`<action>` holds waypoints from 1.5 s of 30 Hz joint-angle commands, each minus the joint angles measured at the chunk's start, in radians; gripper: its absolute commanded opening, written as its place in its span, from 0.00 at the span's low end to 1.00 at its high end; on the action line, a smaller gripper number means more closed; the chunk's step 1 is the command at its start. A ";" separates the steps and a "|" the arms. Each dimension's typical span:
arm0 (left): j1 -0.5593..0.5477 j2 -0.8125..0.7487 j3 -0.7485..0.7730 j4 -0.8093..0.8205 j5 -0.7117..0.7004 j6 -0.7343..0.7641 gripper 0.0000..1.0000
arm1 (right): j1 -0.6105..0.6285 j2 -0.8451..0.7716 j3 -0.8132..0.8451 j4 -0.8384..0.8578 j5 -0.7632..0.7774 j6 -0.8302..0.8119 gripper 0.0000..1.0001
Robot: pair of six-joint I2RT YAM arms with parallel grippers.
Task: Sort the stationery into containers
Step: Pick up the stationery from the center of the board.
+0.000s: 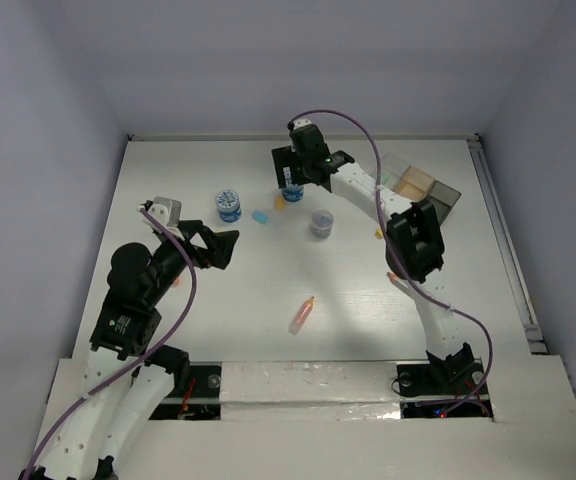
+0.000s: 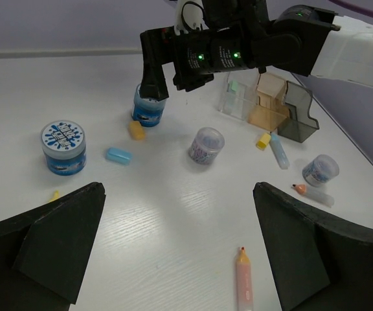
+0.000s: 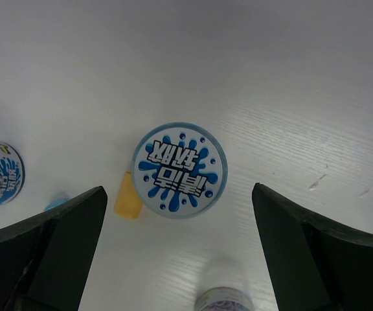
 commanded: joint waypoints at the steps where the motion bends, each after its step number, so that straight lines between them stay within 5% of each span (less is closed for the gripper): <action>1: -0.005 0.003 0.045 0.035 -0.004 0.015 0.99 | 0.011 0.033 0.095 -0.023 -0.010 -0.022 1.00; 11: -0.005 0.005 0.048 0.033 -0.012 0.016 0.99 | 0.011 0.134 0.195 -0.025 -0.010 -0.019 0.96; 20: -0.005 0.006 0.051 0.032 -0.016 0.018 0.99 | 0.020 0.145 0.188 0.020 0.037 -0.019 0.65; 21: -0.005 0.006 0.051 0.032 -0.019 0.019 0.99 | 0.020 0.142 0.187 0.021 0.049 -0.019 0.53; 26: -0.005 0.005 0.051 0.030 -0.021 0.018 0.99 | 0.020 0.070 0.133 0.137 0.092 -0.013 0.35; 36: -0.005 -0.009 0.048 0.033 -0.024 0.016 0.99 | -0.014 -0.215 -0.041 0.311 0.247 -0.105 0.30; 45: -0.014 -0.028 0.045 0.039 -0.012 0.013 0.99 | -0.270 -0.470 -0.368 0.308 0.198 0.000 0.30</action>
